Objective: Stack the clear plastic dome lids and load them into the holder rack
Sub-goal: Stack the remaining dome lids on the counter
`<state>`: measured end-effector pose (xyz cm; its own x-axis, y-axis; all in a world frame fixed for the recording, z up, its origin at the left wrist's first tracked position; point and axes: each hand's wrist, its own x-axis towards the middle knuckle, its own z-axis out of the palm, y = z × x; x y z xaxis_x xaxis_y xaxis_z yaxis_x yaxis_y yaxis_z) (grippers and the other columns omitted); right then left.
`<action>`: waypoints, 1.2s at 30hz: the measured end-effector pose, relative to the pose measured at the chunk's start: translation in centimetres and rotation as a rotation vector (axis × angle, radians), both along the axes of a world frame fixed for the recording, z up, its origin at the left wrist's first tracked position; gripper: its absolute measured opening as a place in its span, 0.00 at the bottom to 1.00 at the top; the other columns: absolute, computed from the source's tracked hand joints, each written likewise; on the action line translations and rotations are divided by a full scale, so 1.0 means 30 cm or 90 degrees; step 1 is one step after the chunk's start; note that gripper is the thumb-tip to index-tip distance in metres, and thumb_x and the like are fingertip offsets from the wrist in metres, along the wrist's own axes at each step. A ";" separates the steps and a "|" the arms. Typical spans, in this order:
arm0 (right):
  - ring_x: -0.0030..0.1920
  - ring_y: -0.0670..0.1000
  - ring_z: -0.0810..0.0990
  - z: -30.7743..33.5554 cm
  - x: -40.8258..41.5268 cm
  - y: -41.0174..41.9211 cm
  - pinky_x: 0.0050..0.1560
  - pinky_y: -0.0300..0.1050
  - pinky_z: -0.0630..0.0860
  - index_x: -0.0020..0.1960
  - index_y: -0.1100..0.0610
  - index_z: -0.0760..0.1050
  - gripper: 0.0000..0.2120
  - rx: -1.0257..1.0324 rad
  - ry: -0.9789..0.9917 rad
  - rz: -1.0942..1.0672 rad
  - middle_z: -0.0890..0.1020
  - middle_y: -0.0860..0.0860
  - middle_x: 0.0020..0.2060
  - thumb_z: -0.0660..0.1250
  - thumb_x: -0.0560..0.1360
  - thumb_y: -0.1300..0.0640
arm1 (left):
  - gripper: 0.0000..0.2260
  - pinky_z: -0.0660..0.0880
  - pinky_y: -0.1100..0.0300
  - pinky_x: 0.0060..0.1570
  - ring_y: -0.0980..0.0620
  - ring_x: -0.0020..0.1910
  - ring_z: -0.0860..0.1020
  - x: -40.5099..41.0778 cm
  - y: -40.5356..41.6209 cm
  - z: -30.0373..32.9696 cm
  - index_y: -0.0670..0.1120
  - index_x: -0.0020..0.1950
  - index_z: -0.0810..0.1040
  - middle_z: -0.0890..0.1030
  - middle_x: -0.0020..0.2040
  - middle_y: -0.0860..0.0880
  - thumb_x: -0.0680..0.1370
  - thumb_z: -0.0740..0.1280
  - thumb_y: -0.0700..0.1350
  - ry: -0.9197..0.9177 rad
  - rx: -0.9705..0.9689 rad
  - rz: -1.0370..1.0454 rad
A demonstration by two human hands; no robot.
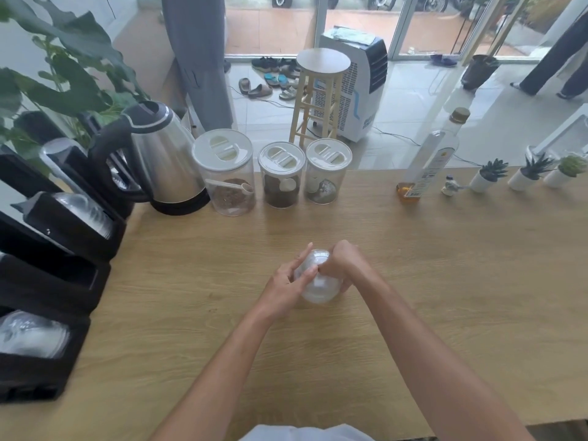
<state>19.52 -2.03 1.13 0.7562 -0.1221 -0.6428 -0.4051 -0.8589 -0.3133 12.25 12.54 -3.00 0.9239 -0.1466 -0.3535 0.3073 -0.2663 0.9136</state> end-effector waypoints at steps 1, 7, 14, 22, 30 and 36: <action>0.37 0.58 0.85 -0.013 0.005 0.000 0.41 0.50 0.86 0.51 0.63 0.82 0.11 -0.001 -0.006 -0.003 0.87 0.60 0.47 0.76 0.75 0.56 | 0.24 0.72 0.54 0.71 0.56 0.66 0.77 -0.002 -0.002 0.000 0.78 0.70 0.66 0.78 0.69 0.53 0.76 0.67 0.67 0.001 -0.011 -0.003; 0.43 0.58 0.86 -0.046 0.009 -0.007 0.44 0.52 0.87 0.54 0.62 0.82 0.13 0.000 -0.010 -0.017 0.86 0.60 0.52 0.77 0.73 0.56 | 0.25 0.69 0.57 0.73 0.62 0.69 0.75 -0.005 -0.001 0.001 0.71 0.75 0.65 0.76 0.73 0.57 0.79 0.68 0.62 0.001 -0.037 -0.019; 0.45 0.60 0.87 -0.054 0.003 -0.004 0.42 0.53 0.87 0.53 0.62 0.82 0.14 -0.005 -0.031 -0.027 0.84 0.62 0.57 0.79 0.71 0.57 | 0.28 0.67 0.52 0.75 0.61 0.71 0.73 -0.009 0.000 0.001 0.75 0.73 0.65 0.76 0.72 0.57 0.74 0.67 0.70 -0.008 -0.022 -0.026; 0.52 0.56 0.89 0.011 -0.034 -0.146 0.57 0.55 0.85 0.63 0.59 0.83 0.18 0.369 0.076 -0.086 0.89 0.57 0.53 0.76 0.76 0.52 | 0.28 0.67 0.52 0.75 0.57 0.72 0.72 -0.008 0.002 0.026 0.74 0.74 0.64 0.74 0.74 0.57 0.75 0.67 0.68 0.013 -0.018 -0.037; 0.60 0.52 0.87 -0.048 -0.118 -0.237 0.68 0.51 0.79 0.67 0.65 0.80 0.33 0.586 0.057 -0.174 0.88 0.56 0.57 0.77 0.72 0.43 | 0.35 0.69 0.74 0.50 0.61 0.63 0.76 0.002 0.011 0.025 0.67 0.79 0.60 0.80 0.65 0.55 0.75 0.72 0.61 0.049 -0.029 0.007; 0.59 0.49 0.87 -0.070 -0.171 -0.219 0.70 0.51 0.77 0.62 0.57 0.85 0.32 0.562 -0.010 -0.180 0.90 0.51 0.54 0.80 0.67 0.36 | 0.39 0.74 0.76 0.45 0.59 0.62 0.77 -0.015 0.022 0.009 0.54 0.81 0.63 0.78 0.70 0.47 0.74 0.77 0.53 0.071 -0.057 0.062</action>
